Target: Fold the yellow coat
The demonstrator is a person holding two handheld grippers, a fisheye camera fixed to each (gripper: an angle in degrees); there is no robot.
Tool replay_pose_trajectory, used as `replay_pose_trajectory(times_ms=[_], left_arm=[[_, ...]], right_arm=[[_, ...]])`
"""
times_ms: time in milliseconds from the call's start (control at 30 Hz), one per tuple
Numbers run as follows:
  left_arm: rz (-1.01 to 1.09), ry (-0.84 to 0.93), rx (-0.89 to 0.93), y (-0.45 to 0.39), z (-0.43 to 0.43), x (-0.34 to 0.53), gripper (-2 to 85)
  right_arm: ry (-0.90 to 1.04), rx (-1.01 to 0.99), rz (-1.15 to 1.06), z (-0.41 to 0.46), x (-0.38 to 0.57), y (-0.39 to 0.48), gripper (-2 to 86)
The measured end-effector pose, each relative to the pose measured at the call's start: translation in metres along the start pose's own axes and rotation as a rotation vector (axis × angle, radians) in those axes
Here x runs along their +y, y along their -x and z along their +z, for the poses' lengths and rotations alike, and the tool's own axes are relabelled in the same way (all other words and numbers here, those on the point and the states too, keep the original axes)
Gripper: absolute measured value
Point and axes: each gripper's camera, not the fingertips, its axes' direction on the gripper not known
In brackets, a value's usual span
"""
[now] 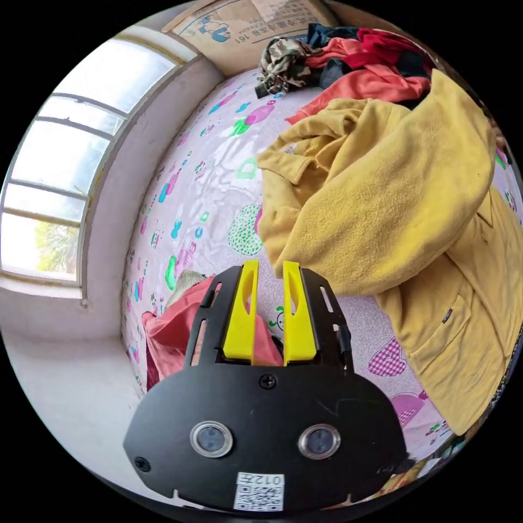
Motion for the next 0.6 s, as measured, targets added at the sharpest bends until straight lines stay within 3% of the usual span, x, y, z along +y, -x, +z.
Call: replay_pose_trajectory(times_ms=[300,467,600], left_arm=[[0.223,0.029,0.286,0.031,0.054,-0.005,10.7],[0.257,0.054,0.243,0.048,0.074,-0.013,10.1],[0.278,0.095,0.291,0.048,0.095,-0.025,6.0]], right_arm=[[0.175,-0.040,-0.148,-0.005,-0.011,0.016,1.8],[0.289,-0.088,-0.186,-0.002,-0.012,0.000,1.8],[0.267,-0.139,-0.172,0.002,0.004,-0.007,1.8]])
